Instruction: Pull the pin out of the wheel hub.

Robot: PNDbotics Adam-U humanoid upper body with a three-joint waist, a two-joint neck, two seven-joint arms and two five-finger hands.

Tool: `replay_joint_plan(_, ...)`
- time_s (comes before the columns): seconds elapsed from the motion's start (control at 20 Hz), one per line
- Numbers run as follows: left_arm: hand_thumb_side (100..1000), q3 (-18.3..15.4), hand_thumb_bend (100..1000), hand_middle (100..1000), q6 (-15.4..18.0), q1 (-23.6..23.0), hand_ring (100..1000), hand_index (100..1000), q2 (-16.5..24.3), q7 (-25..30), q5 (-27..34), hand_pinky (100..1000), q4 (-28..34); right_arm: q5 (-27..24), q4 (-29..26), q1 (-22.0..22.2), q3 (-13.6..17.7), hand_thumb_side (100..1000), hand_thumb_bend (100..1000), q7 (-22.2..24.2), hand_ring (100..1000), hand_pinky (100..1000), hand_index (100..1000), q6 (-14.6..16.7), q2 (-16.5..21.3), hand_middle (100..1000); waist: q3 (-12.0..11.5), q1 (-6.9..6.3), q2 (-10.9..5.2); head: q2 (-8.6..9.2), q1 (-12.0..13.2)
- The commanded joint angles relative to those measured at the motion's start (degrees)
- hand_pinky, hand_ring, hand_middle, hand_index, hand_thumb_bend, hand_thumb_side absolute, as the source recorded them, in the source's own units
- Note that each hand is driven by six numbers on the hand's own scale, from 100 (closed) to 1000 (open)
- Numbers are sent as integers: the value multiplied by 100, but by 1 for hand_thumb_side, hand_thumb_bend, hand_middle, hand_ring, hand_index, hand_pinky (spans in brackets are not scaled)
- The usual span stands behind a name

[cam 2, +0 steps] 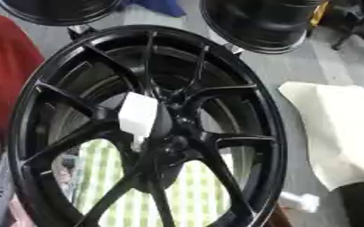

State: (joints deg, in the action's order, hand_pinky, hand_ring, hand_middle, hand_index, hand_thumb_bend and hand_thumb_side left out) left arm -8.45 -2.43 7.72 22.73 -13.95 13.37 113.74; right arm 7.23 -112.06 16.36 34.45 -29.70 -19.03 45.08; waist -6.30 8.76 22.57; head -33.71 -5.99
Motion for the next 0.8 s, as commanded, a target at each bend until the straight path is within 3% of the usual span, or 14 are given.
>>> replay_joint_plan(0.05, 809, -43, 100, 770, 30, 53, 746, 870, 82, 7, 22, 1000, 86, -36, -238, -145, -131, 311, 100, -474, 747, 697, 762, 452, 213, 654, -20, -37, -132, 68, -24)
replay_joint_plan(0.15, 808, -33, 100, 770, 39, 66, 746, 870, 83, 18, 29, 1000, 86, -163, -249, -252, -312, 321, 100, -664, 745, 695, 754, 956, 275, 650, -37, -42, -132, 79, -31)
replay_joint_plan(0.2, 808, -29, 100, 770, 41, 71, 746, 870, 81, 24, 32, 1000, 86, -250, -251, -314, -416, 392, 100, -691, 743, 685, 742, 1225, 317, 645, -54, -44, -131, 82, -40)
replay_joint_plan(0.35, 807, -20, 100, 770, 44, 86, 745, 870, 74, 36, 39, 1000, 86, -493, -253, -513, -770, 450, 100, -614, 741, 684, 740, 2071, 422, 638, -98, -51, -126, 83, -59)
replay_joint_plan(0.5, 806, -10, 100, 770, 54, 104, 744, 869, 68, 49, 48, 1000, 86, -621, -253, -689, -1053, 437, 100, -630, 748, 686, 742, 2658, 482, 646, -135, -63, -128, 45, -64)
replay_joint_plan(0.8, 805, 3, 100, 769, 75, 124, 742, 869, 62, 72, 60, 1000, 86, -425, -253, -874, -1403, 346, 100, -484, 732, 686, 731, 2961, 482, 610, -167, -88, -137, 0, -38)
